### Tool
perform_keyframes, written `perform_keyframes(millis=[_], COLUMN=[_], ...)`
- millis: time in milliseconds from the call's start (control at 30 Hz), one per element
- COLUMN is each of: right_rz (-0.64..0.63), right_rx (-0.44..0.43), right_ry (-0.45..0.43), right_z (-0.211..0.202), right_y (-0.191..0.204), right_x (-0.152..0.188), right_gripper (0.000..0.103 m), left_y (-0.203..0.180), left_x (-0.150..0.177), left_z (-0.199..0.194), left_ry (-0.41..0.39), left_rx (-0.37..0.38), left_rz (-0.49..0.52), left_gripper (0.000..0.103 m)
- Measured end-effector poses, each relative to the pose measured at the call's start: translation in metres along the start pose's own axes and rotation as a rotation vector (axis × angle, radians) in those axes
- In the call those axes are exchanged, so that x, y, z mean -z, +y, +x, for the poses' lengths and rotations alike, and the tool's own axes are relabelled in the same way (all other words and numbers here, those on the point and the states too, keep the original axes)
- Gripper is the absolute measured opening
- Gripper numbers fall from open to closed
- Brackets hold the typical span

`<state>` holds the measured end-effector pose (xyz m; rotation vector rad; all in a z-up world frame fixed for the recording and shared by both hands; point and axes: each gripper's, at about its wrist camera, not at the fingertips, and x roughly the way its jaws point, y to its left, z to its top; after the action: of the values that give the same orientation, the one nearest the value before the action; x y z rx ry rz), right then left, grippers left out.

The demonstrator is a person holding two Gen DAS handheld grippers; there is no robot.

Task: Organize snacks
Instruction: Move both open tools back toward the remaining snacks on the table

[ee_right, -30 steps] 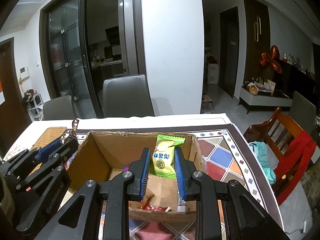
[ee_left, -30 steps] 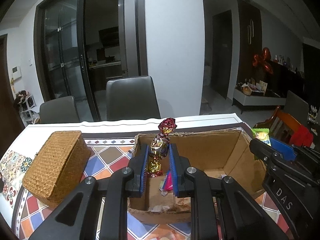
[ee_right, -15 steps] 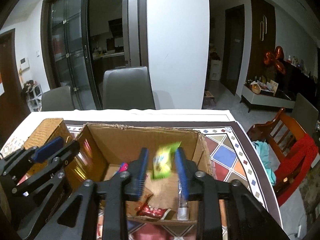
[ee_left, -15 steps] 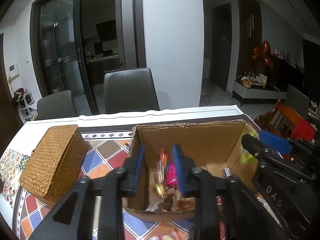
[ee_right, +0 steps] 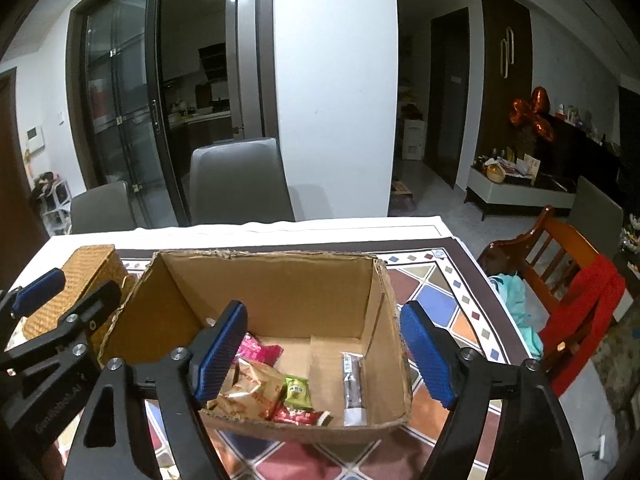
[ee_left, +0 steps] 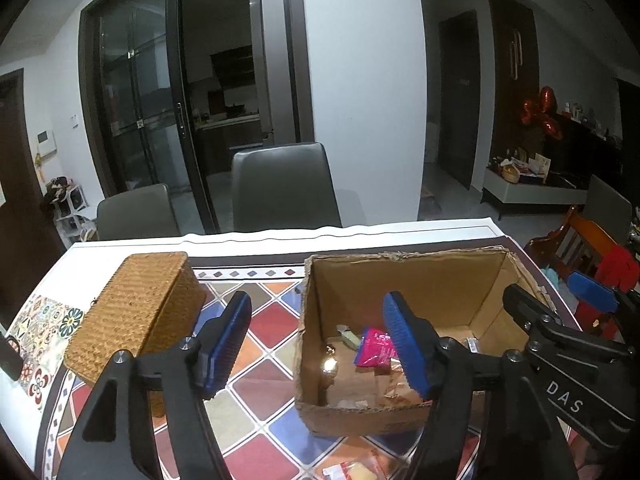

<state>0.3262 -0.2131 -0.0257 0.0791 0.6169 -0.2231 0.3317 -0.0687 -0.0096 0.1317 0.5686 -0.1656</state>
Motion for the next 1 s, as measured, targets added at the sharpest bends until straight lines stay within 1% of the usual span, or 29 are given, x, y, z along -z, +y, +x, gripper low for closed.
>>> perform_keyframes(millis=[300,633,1000], right_rz=[-0.001,-0.024,-0.052], right_rx=[-0.005,-0.014,-0.033], right_ry=[-0.016,-0.029,-0.046], right_z=[-0.017,-0.037,-0.059], right_y=[0.002,0.015,0.028], right_x=[0.006,0.013,0.023], right_gripper=[0.080,0.080,0.080], left_y=[0.010,0.028,0.038], left_x=[0.005,0.014,0.026], left_z=[-0.019,-0.043,-0.065], left_ry=[-0.014,-0.034,-0.041], left_rx=[-0.025,-0.058,-0.070], left_rz=[-0.006,-0.013,-0.022], left_gripper=[0.074,0.074,0.074])
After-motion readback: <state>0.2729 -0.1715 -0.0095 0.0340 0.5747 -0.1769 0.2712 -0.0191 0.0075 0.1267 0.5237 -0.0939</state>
